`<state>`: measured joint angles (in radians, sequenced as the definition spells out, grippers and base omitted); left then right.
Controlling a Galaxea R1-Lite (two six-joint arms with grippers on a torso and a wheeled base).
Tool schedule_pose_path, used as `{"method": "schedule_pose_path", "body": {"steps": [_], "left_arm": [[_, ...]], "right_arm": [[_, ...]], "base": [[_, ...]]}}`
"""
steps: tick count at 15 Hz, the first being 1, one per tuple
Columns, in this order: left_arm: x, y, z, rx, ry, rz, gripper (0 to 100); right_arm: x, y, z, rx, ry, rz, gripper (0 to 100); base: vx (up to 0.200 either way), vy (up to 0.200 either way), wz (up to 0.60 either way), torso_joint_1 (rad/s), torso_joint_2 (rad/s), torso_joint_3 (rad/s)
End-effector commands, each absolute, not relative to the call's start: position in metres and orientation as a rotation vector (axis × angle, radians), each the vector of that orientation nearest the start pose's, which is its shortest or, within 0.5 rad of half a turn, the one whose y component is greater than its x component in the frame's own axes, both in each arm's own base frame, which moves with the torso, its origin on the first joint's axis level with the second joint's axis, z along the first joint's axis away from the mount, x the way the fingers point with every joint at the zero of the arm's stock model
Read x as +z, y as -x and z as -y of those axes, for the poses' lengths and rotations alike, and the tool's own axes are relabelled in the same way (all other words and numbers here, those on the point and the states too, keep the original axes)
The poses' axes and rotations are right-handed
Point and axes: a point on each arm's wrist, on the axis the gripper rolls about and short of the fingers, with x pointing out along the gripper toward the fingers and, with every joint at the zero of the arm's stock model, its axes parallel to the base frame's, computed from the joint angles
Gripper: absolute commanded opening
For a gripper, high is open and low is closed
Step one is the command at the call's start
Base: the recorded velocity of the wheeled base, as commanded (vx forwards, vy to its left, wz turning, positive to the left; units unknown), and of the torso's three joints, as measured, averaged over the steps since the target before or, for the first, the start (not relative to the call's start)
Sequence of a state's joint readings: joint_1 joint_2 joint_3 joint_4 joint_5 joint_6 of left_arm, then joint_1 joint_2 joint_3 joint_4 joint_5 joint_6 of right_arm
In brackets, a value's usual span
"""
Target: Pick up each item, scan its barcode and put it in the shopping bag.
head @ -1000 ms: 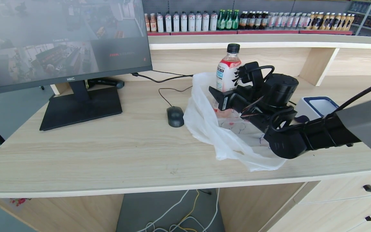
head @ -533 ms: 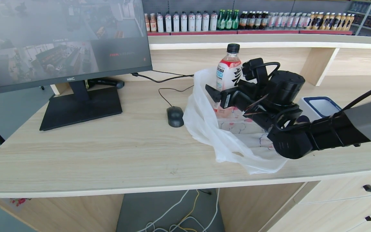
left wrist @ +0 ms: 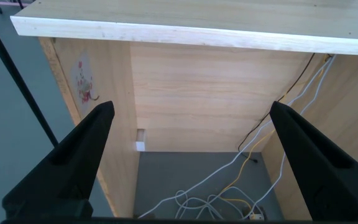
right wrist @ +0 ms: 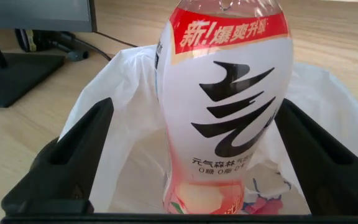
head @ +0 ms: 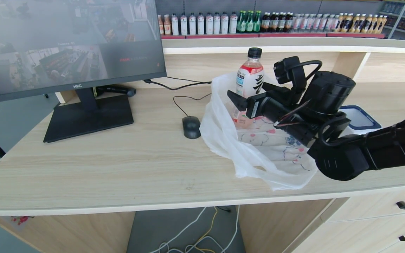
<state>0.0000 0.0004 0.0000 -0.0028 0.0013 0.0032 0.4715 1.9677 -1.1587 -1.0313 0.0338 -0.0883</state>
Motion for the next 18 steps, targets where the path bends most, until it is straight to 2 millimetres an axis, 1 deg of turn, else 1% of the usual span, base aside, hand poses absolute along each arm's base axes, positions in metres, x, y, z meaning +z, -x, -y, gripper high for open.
{"method": "schedule_pose_path", "body": {"steps": [1,3,4,6,8,10,11,13,14,15,16,18], "left_arm": [[0.076,0.023,0.0,0.002,-0.003,0.003,100],[0.076,0.023,0.0,0.002,-0.003,0.003,100],[0.076,0.022,0.0,0.0,-0.003,0.0,100],[0.078,0.014,-0.001,-0.046,-0.009,-0.106,100],[0.077,0.018,-0.001,-0.032,-0.006,-0.061,100],[0.076,0.023,0.0,0.002,-0.002,0.005,100],[0.076,0.023,0.0,0.0,-0.005,0.003,100],[0.076,0.023,0.0,0.002,-0.005,0.003,100],[0.076,0.023,0.0,0.002,-0.005,0.003,100],[0.076,0.023,0.0,0.002,-0.005,0.003,100],[0.076,0.023,0.0,0.002,-0.005,0.003,100],[0.076,0.023,0.0,0.002,-0.003,0.003,100]], "right_arm": [[0.239,-0.33,-0.172,0.497,0.032,0.266,100],[0.246,-0.315,-0.163,0.493,0.028,0.282,100],[0.245,-0.307,-0.159,0.486,0.026,0.286,100],[0.242,-0.293,-0.151,0.463,0.018,0.299,100],[0.235,-0.276,-0.145,0.469,0.014,0.314,100],[0.222,-0.254,-0.139,0.47,0.012,0.317,100],[0.216,-0.246,-0.138,0.469,0.013,0.32,100],[0.198,-0.224,-0.134,0.479,0.012,0.328,100],[0.19,-0.215,-0.129,0.48,0.025,0.309,100],[0.189,-0.207,-0.125,0.479,0.033,0.302,100],[0.185,-0.204,-0.122,0.459,0.036,0.287,100],[0.187,-0.194,-0.126,0.432,0.023,0.291,100]], "base": [[0.0,0.0,0.0,0.0,0.0,0.0],[0.0,0.0,0.0,0.0,0.0,0.0],[0.0,0.0,0.0,0.0,0.0,0.0],[0.0,0.0,0.0,0.0,0.0,0.0],[0.0,0.0,0.0,0.0,0.0,0.0],[0.0,0.0,0.0,0.0,0.0,0.0],[0.0,0.0,0.0,0.0,0.0,0.0],[0.0,0.0,0.0,0.0,0.0,0.0],[0.0,0.0,0.0,0.0,0.0,0.0],[0.0,0.0,0.0,0.0,0.0,0.0],[0.0,0.0,0.0,0.0,0.0,0.0],[0.0,0.0,0.0,0.0,0.0,0.0]]}}
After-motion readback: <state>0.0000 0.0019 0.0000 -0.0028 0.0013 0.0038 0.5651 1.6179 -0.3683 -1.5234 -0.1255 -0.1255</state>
